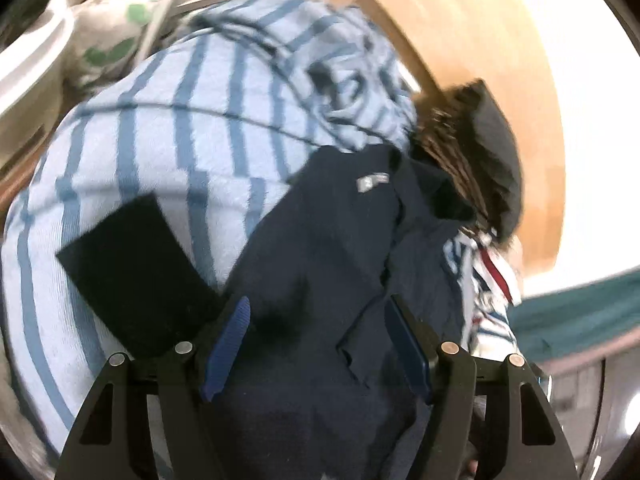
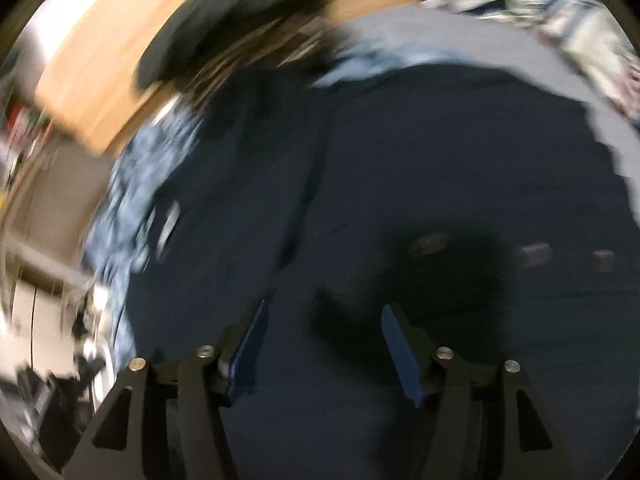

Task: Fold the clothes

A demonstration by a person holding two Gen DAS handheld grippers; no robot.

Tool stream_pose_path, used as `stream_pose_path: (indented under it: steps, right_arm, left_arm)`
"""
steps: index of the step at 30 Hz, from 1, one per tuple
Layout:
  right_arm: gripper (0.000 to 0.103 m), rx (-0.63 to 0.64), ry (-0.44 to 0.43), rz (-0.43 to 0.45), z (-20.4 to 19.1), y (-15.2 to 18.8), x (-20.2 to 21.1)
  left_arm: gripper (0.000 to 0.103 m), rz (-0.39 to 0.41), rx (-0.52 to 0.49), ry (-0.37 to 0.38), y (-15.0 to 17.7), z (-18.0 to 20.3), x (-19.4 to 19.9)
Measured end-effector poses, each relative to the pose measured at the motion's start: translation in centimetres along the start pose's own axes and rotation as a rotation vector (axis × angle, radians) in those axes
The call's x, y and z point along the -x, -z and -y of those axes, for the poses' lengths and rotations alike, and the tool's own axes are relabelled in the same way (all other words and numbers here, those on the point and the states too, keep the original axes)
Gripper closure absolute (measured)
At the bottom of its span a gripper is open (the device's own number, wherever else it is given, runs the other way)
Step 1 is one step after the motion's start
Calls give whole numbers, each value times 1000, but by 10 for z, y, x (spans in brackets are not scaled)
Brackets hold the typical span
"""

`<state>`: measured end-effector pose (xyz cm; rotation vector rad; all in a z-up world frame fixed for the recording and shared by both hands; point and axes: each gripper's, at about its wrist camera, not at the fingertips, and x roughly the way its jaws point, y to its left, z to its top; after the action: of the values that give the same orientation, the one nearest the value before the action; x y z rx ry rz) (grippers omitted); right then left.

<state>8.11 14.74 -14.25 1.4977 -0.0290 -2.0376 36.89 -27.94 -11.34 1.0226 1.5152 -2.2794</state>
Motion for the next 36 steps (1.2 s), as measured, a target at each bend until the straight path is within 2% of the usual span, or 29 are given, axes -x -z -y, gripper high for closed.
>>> stream_pose_path:
  steps: [3, 5, 7, 9, 13, 14, 17, 19, 20, 21, 22, 24, 25, 27, 28, 29, 30, 32, 33, 36]
  right_arm:
    - [26, 61, 18, -69, -15, 20, -24]
    - [21, 102, 30, -116, -25, 34, -40]
    - [21, 125, 24, -156, -31, 43, -49]
    - [23, 101, -38, -176, -27, 39, -43]
    - [27, -24, -260, -169, -15, 25, -35]
    - [28, -48, -287, -178, -14, 22, -38]
    - [30, -37, -232, -219, -20, 18, -62]
    - [30, -26, -221, -217, -25, 17, -68]
    - [33, -24, -230, -202, -28, 15, -66]
    - [50, -19, -245, -190, -31, 12, -63]
    - [60, -15, -262, -184, -34, 10, -64]
    - [62, 8, -277, -196, -43, 8, -69]
    - [63, 28, -262, -202, -47, 10, -71]
    - [73, 77, -208, -212, -54, 15, -76]
    - [77, 79, -216, -216, -55, 17, -76]
    - [89, 65, -245, -218, -53, 18, -75]
    - [93, 35, -310, -239, -51, 18, -75]
    - [95, -51, -502, -283, -45, 22, -70]
    - [95, -44, -530, -288, -46, 23, -63]
    - [95, 35, -500, -295, -56, 29, -51]
  left_arm:
    - [33, -7, -51, 65, -2, 4, 8]
    - [33, -26, -106, 57, -2, 11, 5]
    - [33, -49, -154, 41, -1, 16, 0]
    - [33, -89, -156, 37, 1, 16, -14]
    - [33, -157, -93, 66, 10, 9, -37]
    - [33, -168, -95, 61, 12, 9, -39]
    - [33, -175, -125, 54, 16, 14, -41]
    - [33, -184, -140, 64, 16, 20, -43]
    - [33, -189, -148, 68, 16, 23, -45]
    - [33, -194, -165, 65, 16, 28, -48]
    - [33, -198, -183, 61, 16, 34, -51]
    - [33, -215, -227, 62, 17, 47, -60]
    - [33, -226, -247, 59, 17, 53, -66]
    - [33, -250, -261, 18, 19, 58, -76]
    - [33, -252, -257, 14, 20, 57, -76]
    - [33, -259, -241, 23, 21, 54, -75]
    - [33, -267, -224, 32, 22, 51, -73]
    - [33, -277, -184, 83, 21, 42, -65]
    - [33, -273, -166, 94, 20, 38, -60]
    - [33, -243, -147, 77, 12, 33, -55]
